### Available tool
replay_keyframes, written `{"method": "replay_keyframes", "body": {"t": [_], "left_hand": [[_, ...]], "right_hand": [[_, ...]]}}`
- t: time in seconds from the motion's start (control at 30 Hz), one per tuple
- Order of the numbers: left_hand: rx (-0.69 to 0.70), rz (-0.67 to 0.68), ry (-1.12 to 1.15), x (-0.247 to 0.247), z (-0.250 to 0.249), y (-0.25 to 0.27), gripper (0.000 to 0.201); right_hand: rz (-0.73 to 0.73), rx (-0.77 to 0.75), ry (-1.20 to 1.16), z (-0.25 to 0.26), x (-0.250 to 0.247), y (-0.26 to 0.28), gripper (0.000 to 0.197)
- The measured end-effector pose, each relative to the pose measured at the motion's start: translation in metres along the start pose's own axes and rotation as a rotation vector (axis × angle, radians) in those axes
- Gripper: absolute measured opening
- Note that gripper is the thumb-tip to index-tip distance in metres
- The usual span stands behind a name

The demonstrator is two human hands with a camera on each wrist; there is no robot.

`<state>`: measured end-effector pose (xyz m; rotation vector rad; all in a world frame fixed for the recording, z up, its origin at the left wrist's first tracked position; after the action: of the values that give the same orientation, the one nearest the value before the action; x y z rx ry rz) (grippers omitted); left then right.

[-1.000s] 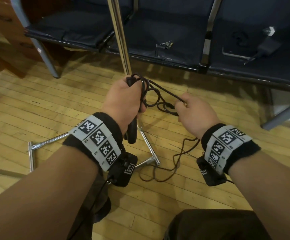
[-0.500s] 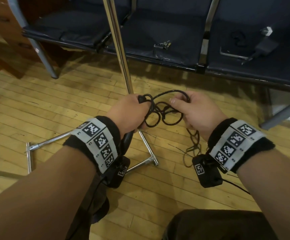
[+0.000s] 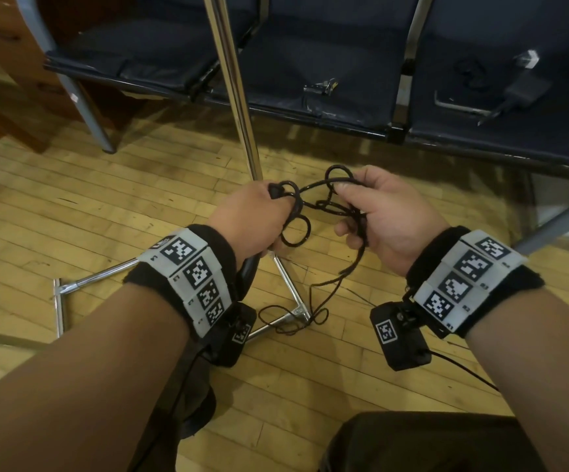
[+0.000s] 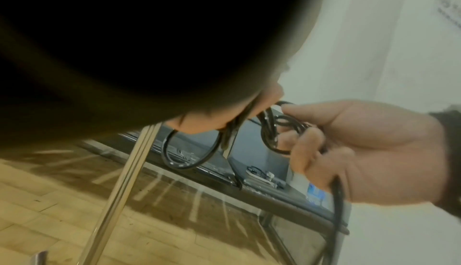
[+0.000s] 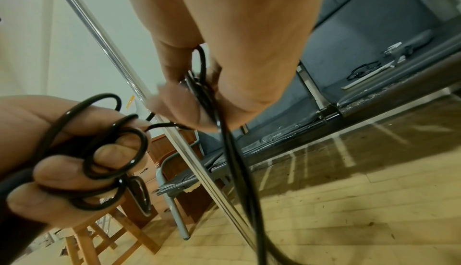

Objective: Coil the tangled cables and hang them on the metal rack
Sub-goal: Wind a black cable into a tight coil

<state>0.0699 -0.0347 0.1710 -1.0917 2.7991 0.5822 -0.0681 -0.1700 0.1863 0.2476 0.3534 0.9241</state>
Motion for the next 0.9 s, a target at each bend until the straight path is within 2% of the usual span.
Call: {"method": "replay_keyframes", "body": {"t": [0.1, 0.23, 0.4, 0.5, 0.57, 0.67, 0.8, 0.9], "left_hand": [[0.007, -0.095, 0.042, -0.007, -0.004, -0.002, 0.015], [0.027, -0.158, 0.052, -0.01, -0.01, -0.001, 0.013], [0.071, -0.134, 0.109, -0.007, -0.011, 0.004, 0.008], [0.099, -0.163, 0.178, -0.008, -0.013, 0.004, 0.01], [0.079, -0.238, 0.264, -0.016, -0.014, 0.002, 0.01], [0.053, -0.395, 0.435, -0.039, -0.015, -0.004, 0.009], [0.066, -0.475, 0.516, -0.058, -0.011, -0.006, 0.012], [0.075, -0.436, 0.478, -0.058, -0.007, -0.005, 0.01]], "right_hand": [[-0.053, -0.01, 0.067, -0.002, -0.003, 0.0, 0.019], [-0.169, 0.005, 0.315, -0.013, -0.003, -0.007, 0.019], [-0.255, 0.051, 0.87, -0.021, -0.014, -0.018, 0.044], [-0.228, 0.061, 1.017, -0.021, -0.012, -0.02, 0.062], [-0.18, -0.051, 1.016, -0.018, -0.009, -0.019, 0.056], [-0.093, -0.214, 0.867, -0.011, -0.007, -0.012, 0.041], [-0.016, -0.198, 0.741, -0.011, -0.013, -0.009, 0.035], [0.039, -0.16, 0.714, -0.014, -0.018, -0.009, 0.033]]}}
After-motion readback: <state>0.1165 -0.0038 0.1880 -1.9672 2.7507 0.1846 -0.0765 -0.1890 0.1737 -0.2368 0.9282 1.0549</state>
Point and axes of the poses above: each hand's wrist, its own y-axis away from the middle knuckle, its own x-axis out of the palm, z = x × y, the point moved 1 cm from there along -y, towards the middle knuckle, and after that the axes turned 14 degrees about y, right-handed, at the moved point
